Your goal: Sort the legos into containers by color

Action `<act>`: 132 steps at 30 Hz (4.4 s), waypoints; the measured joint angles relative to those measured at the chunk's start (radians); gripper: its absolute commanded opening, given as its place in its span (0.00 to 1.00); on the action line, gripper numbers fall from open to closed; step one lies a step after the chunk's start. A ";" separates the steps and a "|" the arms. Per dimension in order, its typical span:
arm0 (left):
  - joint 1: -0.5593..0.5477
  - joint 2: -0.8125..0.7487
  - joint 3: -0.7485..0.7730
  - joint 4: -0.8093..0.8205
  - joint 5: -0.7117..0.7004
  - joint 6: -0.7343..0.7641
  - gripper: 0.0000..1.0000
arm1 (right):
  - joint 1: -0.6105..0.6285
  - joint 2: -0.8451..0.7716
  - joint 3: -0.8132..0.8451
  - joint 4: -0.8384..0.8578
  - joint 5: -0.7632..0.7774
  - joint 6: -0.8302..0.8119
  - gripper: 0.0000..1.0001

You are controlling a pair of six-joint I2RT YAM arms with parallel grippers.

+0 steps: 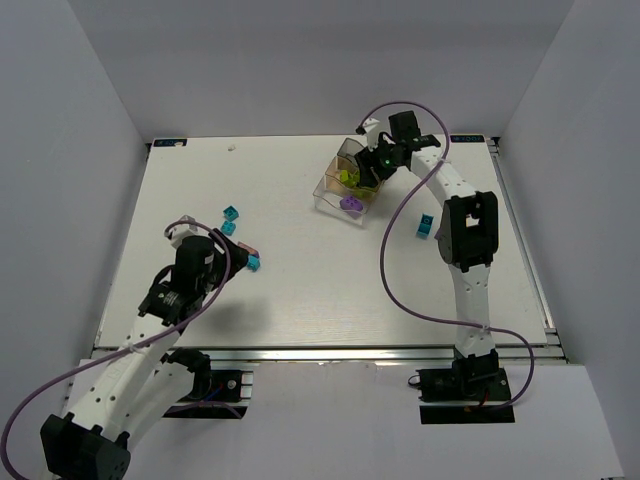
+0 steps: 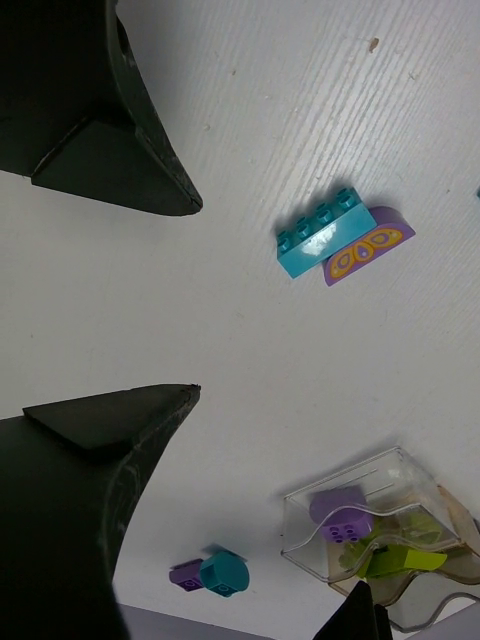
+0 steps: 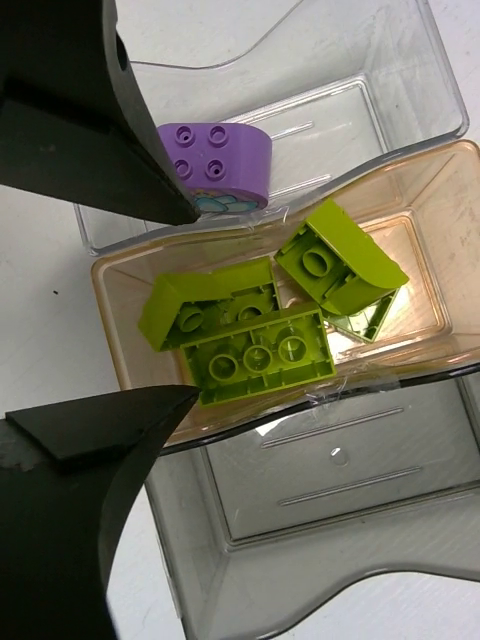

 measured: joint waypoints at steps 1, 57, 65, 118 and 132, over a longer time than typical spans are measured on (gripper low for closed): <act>0.000 0.005 -0.002 0.001 0.000 -0.005 0.78 | 0.000 0.000 0.002 0.000 0.001 -0.004 0.74; 0.013 0.271 -0.011 0.068 0.019 -0.079 0.87 | -0.363 -0.323 -0.572 -0.256 0.156 -0.575 0.72; 0.014 0.271 -0.011 0.062 0.019 -0.079 0.87 | -0.363 -0.278 -0.567 -0.257 0.156 -0.588 0.63; 0.016 0.230 -0.011 0.007 0.018 -0.093 0.87 | 0.126 -0.058 -0.090 0.086 -0.164 0.050 0.31; 0.016 0.378 0.017 0.039 0.022 -0.075 0.85 | 0.143 -0.045 -0.083 0.111 -0.126 0.037 0.69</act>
